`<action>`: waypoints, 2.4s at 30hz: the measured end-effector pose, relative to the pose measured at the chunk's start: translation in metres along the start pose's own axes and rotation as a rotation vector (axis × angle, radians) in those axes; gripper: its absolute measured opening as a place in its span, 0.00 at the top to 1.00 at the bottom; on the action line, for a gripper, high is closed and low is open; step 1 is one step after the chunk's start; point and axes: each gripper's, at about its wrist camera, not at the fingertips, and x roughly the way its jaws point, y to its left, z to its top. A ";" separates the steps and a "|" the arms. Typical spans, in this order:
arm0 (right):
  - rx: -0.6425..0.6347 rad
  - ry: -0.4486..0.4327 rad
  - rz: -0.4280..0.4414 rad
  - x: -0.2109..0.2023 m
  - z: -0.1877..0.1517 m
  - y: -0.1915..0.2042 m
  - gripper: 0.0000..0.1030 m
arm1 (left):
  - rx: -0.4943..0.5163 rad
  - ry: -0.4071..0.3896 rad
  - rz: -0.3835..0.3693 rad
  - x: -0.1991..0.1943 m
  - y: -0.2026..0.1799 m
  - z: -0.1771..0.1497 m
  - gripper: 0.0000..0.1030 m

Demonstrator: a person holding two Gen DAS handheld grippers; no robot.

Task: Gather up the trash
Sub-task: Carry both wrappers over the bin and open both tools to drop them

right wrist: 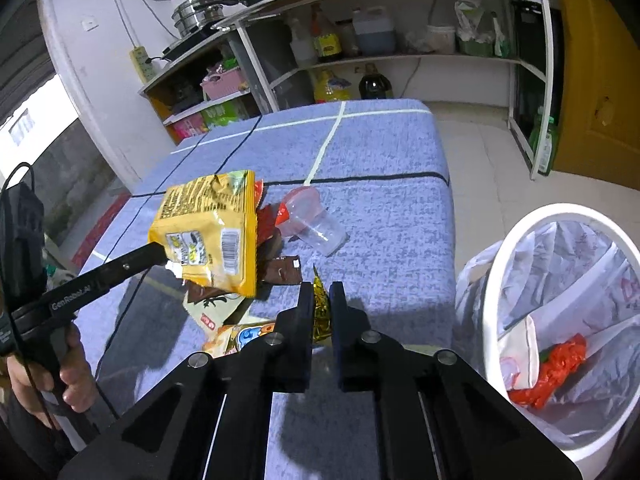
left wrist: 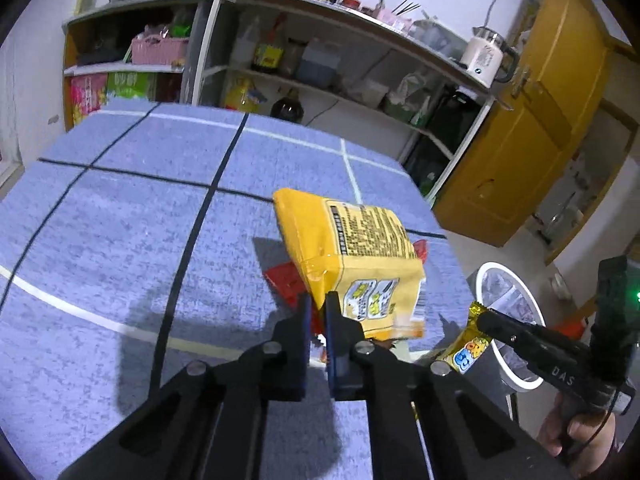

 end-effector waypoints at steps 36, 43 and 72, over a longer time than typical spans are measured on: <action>0.210 -0.189 -0.284 -0.124 -0.039 -0.143 0.93 | 0.293 0.066 -0.247 0.030 -0.176 -0.018 0.95; 0.297 -0.206 -0.364 -0.140 -0.052 -0.182 0.93 | 0.338 0.127 -0.288 0.059 -0.219 -0.026 0.95; 0.260 -0.225 -0.314 -0.131 -0.046 -0.176 0.59 | 0.351 0.121 -0.287 0.058 -0.222 -0.032 0.53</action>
